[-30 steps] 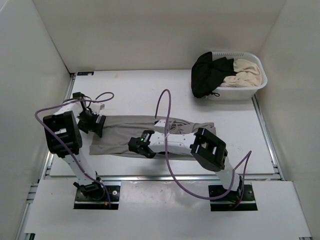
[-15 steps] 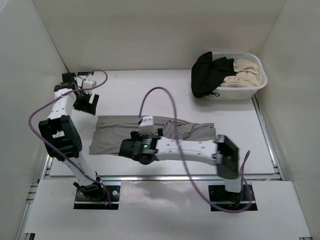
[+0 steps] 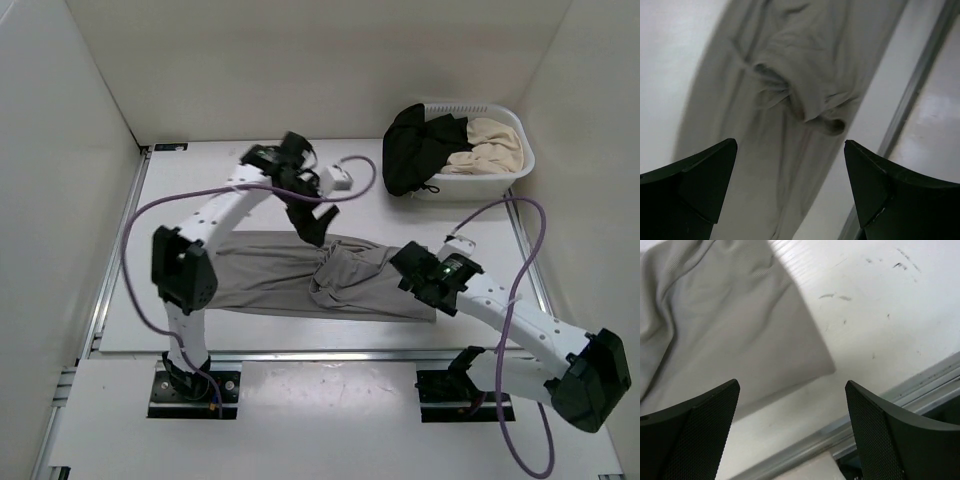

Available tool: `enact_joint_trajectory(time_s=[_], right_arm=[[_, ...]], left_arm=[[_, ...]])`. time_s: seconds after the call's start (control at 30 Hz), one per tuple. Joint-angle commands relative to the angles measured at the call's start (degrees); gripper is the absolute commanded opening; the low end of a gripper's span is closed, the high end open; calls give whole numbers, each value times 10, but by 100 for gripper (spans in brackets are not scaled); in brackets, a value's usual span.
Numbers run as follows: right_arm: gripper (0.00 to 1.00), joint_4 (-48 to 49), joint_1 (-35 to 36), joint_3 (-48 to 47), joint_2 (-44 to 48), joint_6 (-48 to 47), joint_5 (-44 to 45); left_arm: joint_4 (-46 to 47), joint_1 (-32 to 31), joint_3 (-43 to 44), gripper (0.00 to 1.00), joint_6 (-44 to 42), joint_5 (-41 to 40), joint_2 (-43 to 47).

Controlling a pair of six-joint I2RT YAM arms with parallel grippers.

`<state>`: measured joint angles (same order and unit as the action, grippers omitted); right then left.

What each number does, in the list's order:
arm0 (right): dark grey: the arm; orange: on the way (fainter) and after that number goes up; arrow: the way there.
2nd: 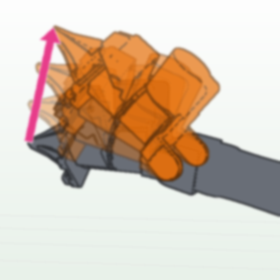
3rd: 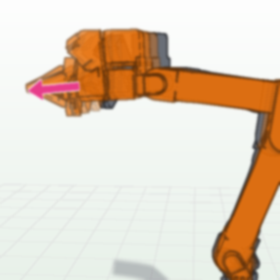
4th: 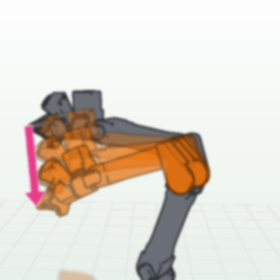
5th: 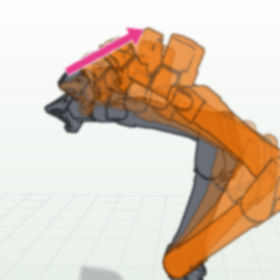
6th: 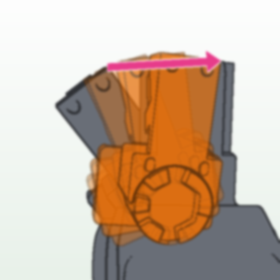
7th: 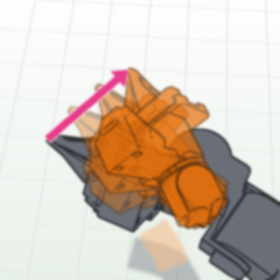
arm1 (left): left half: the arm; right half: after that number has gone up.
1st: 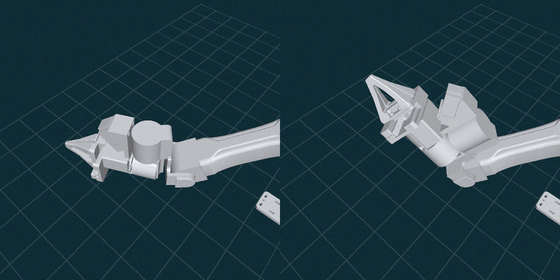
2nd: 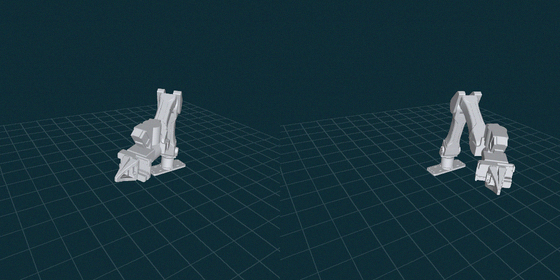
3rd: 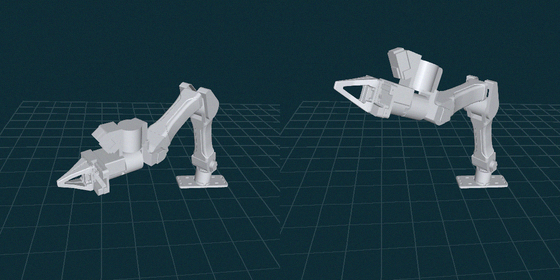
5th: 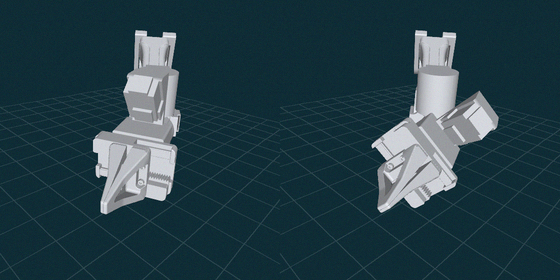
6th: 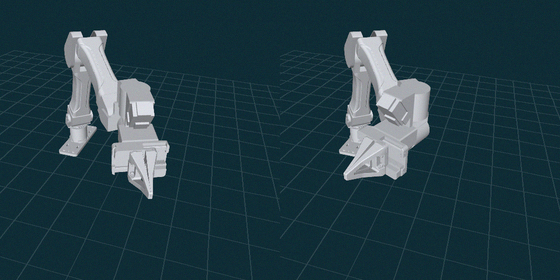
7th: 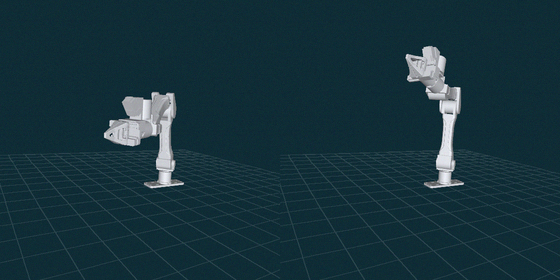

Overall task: Fold and stack the trousers
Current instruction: Fold the trousers

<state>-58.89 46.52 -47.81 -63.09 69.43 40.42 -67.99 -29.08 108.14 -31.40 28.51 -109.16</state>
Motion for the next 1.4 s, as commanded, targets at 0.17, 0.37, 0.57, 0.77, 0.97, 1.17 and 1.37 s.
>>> enact_joint_trajectory(time_s=[0.17,0.37,0.57,0.77,0.97,1.17,1.37], right_arm=[[91,233,-268,90,2,-207,-235],[91,314,-311,106,-69,-279,-324],[89,345,-337,138,-106,-267,-343],[82,356,-348,150,-111,-267,-349],[82,341,-368,168,-111,-279,-349],[81,349,-369,192,-111,-279,-343],[82,337,-369,154,-100,-329,-357]], left_arm=[[0,-36,26,100,80,41,-137],[32,-44,29,100,104,59,-171],[26,-49,41,54,97,143,-200],[26,-49,-14,14,84,157,-200],[49,-23,-21,14,119,77,-140],[95,-15,-112,14,161,7,-66],[114,-22,-133,14,182,-18,-86]])
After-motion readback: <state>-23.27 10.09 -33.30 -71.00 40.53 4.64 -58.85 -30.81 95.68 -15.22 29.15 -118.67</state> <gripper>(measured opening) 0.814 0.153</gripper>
